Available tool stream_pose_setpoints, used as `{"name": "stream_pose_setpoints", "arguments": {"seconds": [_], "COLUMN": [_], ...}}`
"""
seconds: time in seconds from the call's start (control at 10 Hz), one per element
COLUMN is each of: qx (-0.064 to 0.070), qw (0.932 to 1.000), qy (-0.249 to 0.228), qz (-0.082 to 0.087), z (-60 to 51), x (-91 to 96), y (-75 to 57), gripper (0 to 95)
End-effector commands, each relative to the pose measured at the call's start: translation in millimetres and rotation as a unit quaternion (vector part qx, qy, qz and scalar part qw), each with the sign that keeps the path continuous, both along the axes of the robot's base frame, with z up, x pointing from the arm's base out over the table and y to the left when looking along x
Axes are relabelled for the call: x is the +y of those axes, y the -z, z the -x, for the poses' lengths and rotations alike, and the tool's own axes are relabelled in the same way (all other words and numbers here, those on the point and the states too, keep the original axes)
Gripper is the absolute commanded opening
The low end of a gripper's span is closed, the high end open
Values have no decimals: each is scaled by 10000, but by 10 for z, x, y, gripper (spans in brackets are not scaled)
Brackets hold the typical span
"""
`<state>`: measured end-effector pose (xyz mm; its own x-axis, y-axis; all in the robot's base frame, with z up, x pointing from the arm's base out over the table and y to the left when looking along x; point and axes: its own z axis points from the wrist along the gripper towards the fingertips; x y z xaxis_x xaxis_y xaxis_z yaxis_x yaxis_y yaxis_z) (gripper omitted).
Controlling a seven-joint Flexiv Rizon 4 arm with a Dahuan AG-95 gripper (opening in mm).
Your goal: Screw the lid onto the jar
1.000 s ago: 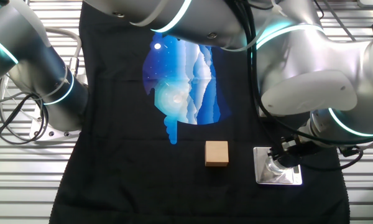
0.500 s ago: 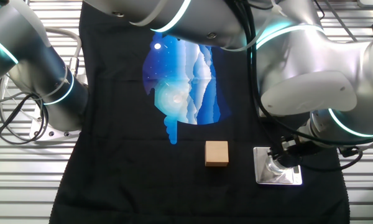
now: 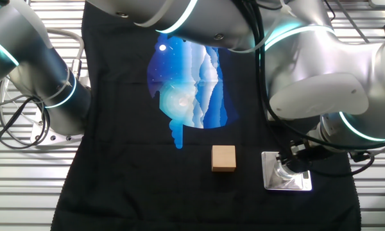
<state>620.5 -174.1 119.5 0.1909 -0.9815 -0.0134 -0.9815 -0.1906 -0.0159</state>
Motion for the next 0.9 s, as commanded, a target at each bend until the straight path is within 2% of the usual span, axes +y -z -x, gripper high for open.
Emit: {"name": "stream_pose_setpoints", "arguments": {"seconds": [0.1,0.2,0.3,0.6,0.7,0.8,0.9], "qx": [-8,-8,-4,1,-18,-23,-27], "qw": [10000,10000,10000,9999,9999,9998,9997], "qy": [36,38,60,119,152,190,254], "qz": [-3,-1,2,21,26,21,18], "z": [1,1,0,0,0,0,0], "x": [1,2,4,5,5,5,5], "y": [2,2,4,5,5,5,5], "gripper": [760,760,570,570,380,380,0]}}
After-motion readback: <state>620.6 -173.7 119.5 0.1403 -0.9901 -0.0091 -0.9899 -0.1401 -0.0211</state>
